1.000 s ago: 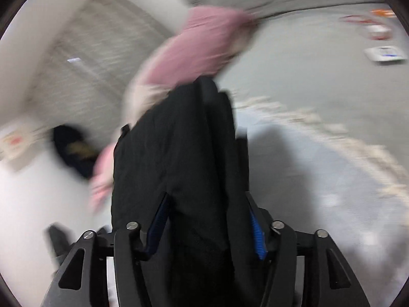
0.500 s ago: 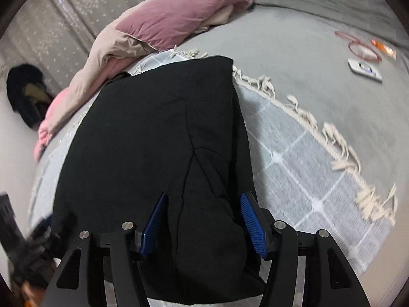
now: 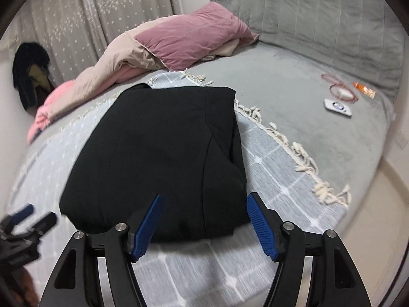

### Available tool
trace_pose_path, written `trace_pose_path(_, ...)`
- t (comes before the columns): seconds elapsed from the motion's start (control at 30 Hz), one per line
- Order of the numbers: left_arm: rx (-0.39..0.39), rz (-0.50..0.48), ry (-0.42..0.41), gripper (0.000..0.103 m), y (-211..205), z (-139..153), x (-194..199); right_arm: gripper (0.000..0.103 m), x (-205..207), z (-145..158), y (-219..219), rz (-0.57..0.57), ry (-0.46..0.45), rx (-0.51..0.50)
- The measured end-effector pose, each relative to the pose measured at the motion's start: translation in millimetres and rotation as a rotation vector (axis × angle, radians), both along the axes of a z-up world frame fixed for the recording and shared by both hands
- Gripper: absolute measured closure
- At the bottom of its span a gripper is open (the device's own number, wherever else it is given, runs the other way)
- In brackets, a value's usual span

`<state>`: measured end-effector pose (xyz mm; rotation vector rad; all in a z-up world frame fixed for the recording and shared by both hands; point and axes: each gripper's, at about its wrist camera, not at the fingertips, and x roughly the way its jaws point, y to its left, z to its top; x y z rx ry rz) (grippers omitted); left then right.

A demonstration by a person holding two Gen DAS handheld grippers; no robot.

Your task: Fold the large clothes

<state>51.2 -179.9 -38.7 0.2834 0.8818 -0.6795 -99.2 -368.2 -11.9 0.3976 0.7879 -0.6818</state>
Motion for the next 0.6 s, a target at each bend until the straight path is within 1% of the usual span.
trace_pose_path(0.07,0.047,-0.003,-0.011,0.001,5.6,-2.3,-10.3,0.031,-3.2,-8.3,9.9,-0.010,0.042,-0.011)
trace_pose_path(0.1,0.087,-0.004,-0.034,0.001,8.0,-4.7,-16.6,0.031,-3.8,-12.1,12.8,-0.015,0.049,-0.009)
trace_pose_path(0.13,0.110,-0.005,-0.065,0.001,12.3,-6.6,-23.4,0.031,-7.3,-15.0,17.7,-0.022,0.049,-0.003)
trace_pose_path(0.2,0.121,0.003,-0.105,0.001,23.6,-12.1,-31.2,0.030,-11.2,-20.4,26.1,-0.033,0.057,0.014)
trace_pose_path(0.23,0.121,0.009,-0.101,0.001,29.6,-15.7,-32.2,0.029,-12.6,-23.1,30.2,-0.039,0.064,0.019)
trace_pose_path(0.27,0.111,0.022,-0.073,0.001,35.0,-18.9,-29.3,0.028,-13.5,-24.8,34.9,-0.045,0.073,0.021)
trace_pose_path(0.33,0.055,0.049,-0.014,0.001,43.6,-20.1,-22.3,0.027,-14.2,-25.9,43.4,-0.050,0.083,0.016)
trace_pose_path(0.4,0.034,0.058,0.020,0.001,48.2,-20.0,-19.9,0.027,-13.3,-26.3,51.1,-0.053,0.086,0.008)
trace_pose_path(0.53,0.012,0.051,-0.001,0.001,50.1,-12.7,-22.6,0.026,-9.4,-26.5,61.6,-0.049,0.087,-0.004)
trace_pose_path(0.6,0.017,0.052,-0.011,0.001,51.4,-13.0,-25.2,0.026,-5.7,-28.2,63.5,-0.042,0.103,-0.013)
